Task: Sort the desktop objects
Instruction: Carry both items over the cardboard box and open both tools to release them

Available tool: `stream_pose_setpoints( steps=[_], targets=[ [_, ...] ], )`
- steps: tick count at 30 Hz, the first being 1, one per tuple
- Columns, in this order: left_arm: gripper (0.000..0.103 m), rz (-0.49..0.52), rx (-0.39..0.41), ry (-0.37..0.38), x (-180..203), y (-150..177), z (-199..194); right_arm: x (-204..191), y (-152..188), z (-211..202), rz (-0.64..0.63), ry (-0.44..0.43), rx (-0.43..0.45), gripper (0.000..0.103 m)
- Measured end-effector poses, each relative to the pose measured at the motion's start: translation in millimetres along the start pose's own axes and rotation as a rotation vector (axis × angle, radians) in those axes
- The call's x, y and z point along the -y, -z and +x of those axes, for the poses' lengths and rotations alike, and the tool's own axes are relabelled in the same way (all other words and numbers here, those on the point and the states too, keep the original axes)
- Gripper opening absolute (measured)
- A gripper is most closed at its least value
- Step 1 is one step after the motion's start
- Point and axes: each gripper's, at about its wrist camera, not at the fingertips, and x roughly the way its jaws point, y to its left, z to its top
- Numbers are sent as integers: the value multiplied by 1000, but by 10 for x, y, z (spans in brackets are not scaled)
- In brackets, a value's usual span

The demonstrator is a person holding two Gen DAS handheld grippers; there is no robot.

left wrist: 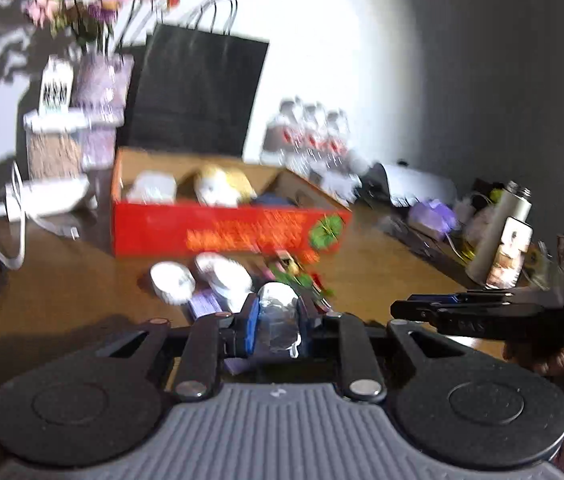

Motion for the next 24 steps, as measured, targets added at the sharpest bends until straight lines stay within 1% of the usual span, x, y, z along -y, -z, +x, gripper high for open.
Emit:
stream_pose_setpoints(
  steps=[2,4,5,8,11,14,15,16,17,18,19,20,22,23,24],
  targets=[
    [21,-19,-29,15,63,32,-50,-49,72,-171,0,-29,3,27],
    [21,-30,-31,52,85,46,-82,-64,85,-230,0,-28,5,27],
    [21,-30,-28,55,85,42,-85,-55,75,-234,8,-26,10,27],
    [21,-31,-18,15,53,-66,-23,21,-86,-185,32,-26,33,27],
    [21,-29,12,-45,-84,-406,146,99,-498,-67,16,-34,89,27],
    [21,6,21,-71,-284,-980,520,138,-1101,166,-33,-56,154,27],
    [21,0,15,-80,-361,-1179,687,146,-1318,300,-42,-50,162,27],
    [21,5,7,-92,-428,-1368,883,154,-1546,484,-53,-49,151,27],
    [21,7,6,-124,-493,-1539,1098,174,-1791,732,-48,-50,134,27],
    [21,6,0,-164,-567,-1651,1322,183,-1973,963,-45,-44,113,27],
    [21,11,-38,-185,-653,-1796,1627,198,-2161,1252,-42,-46,64,27],
    [21,-13,-79,-189,-741,-1880,1875,291,-2327,1556,-30,-39,21,27],
    [21,-47,-176,-212,-899,-1963,2427,434,-2528,2066,-20,19,-47,27],
    [21,-35,-207,-243,-938,-1971,2635,485,-2579,2267,-23,46,-71,27],
    [21,-25,-228,-291,-969,-1956,2822,540,-2601,2432,-13,66,-96,27]
  ],
)
